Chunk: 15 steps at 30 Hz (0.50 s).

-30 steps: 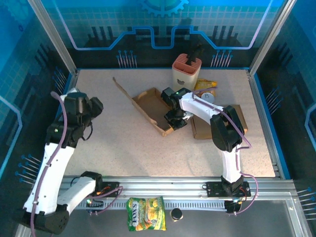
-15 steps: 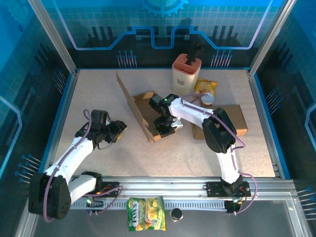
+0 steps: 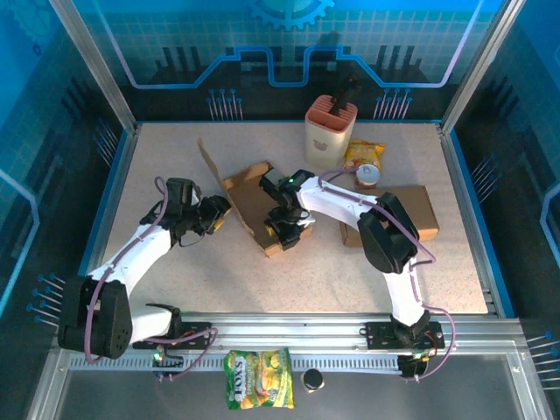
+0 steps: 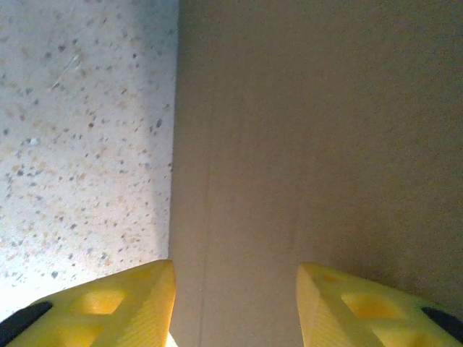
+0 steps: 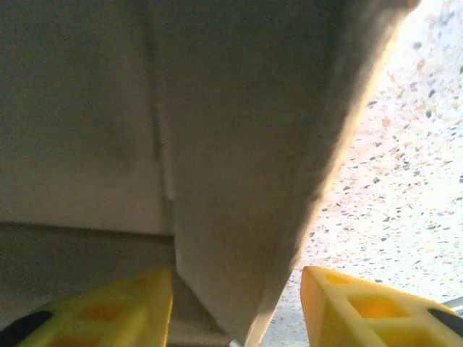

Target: Fold the paper box

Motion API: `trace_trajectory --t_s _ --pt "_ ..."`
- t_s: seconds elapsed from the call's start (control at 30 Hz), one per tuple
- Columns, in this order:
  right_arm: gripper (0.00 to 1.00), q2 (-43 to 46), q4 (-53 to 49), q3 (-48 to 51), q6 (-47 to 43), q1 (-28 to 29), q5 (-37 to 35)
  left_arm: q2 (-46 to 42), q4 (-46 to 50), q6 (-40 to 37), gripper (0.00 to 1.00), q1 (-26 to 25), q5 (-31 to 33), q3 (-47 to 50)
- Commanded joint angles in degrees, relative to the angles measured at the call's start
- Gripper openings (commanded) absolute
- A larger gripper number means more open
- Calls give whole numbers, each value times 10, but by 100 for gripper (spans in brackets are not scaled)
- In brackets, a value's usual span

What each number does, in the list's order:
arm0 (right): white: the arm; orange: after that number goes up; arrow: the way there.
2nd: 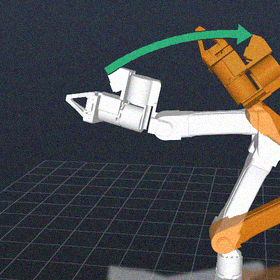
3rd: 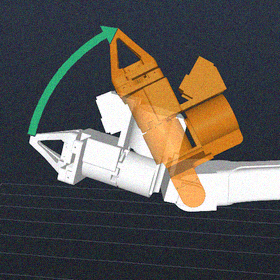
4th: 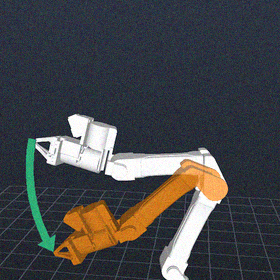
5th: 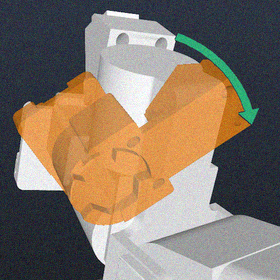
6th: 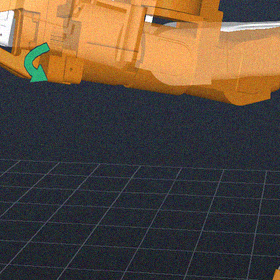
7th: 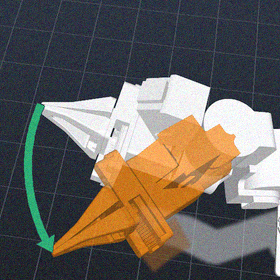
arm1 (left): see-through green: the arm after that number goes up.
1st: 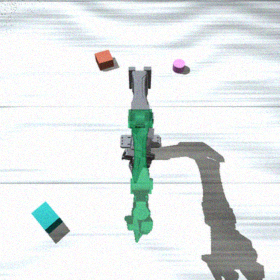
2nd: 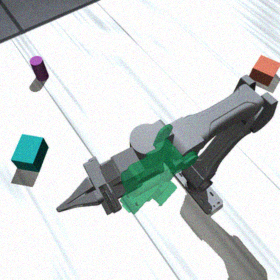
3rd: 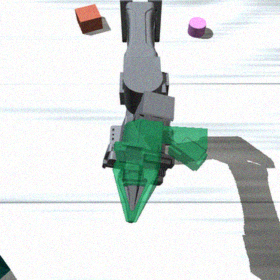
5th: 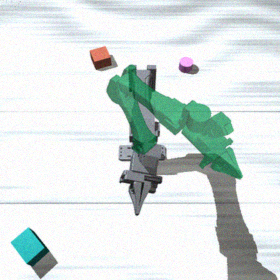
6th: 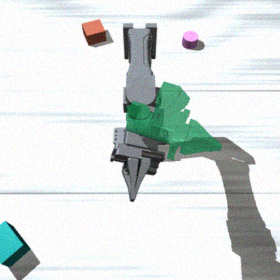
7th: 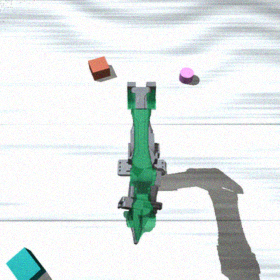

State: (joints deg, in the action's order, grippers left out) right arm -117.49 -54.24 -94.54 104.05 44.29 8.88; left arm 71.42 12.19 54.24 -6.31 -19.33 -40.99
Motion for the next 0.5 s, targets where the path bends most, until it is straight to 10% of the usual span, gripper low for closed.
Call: trace_trajectory --t_s 0.0,0.23,0.47 --pt "56 71 -21 -53 -148 -16 -93 18 19 -26 48 5 3 -32" --pt "57 141 197 -50 -526 -47 11 44 49 -56 48 5 5 -85" --pt "71 72 128 -201 -657 -46 180 63 59 -64 48 5 2 -109"
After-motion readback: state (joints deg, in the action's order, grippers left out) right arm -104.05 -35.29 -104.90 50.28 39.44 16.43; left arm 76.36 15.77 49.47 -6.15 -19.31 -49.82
